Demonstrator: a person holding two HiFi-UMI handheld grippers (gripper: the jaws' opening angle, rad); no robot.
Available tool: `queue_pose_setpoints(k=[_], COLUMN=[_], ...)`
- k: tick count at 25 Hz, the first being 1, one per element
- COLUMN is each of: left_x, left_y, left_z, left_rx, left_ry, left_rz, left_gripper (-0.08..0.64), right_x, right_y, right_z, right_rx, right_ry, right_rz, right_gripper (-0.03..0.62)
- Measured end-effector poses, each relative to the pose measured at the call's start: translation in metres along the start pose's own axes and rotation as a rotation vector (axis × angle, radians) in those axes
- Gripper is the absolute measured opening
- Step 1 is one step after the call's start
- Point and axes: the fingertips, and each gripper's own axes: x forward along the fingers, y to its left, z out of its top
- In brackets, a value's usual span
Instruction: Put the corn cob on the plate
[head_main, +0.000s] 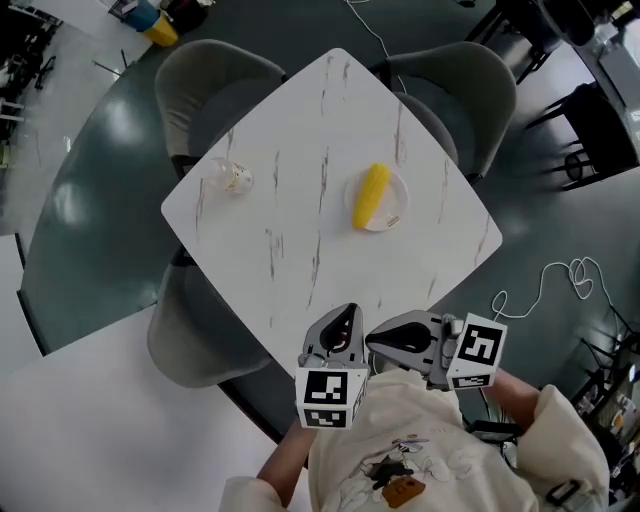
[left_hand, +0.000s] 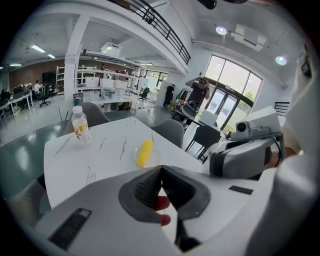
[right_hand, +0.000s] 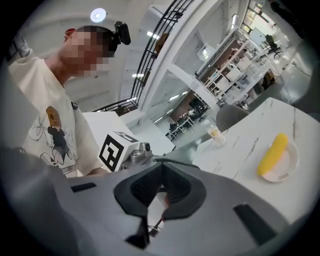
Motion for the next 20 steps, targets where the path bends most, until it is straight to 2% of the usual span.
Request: queue_pose_setpoints(k=[5,10,16,20], left_x=[-0.046,-0.084,-0.129,-0.155], left_y=[-0.02,-0.03,-0.038,-0.046], left_z=[-0.001,-0.004,-0.007,-0.017], left_rx=[-0.004,-0.024,-0.008,0.02], left_ry=[-0.058,-0.107,-0.181,-0.209], left_rz=[-0.035,-0.062,-0.096,-0.12], left_gripper=[0.009,0.009,0.009,0.009], right_x=[0.0,-0.002,-0.012,-0.017], right_y=[0.048,0.09,0.118,0.135], right_z=[0.012,0.006,0.016,0.018], right_rx=[-0.127,-0.247,-0.224,-0.308], right_ry=[-0.062,-0.034,-0.154,-0.15], right_rz=[-0.028,-0.059,-0.117,-0.211], right_gripper=[0.006,0.006,0.006,0.006])
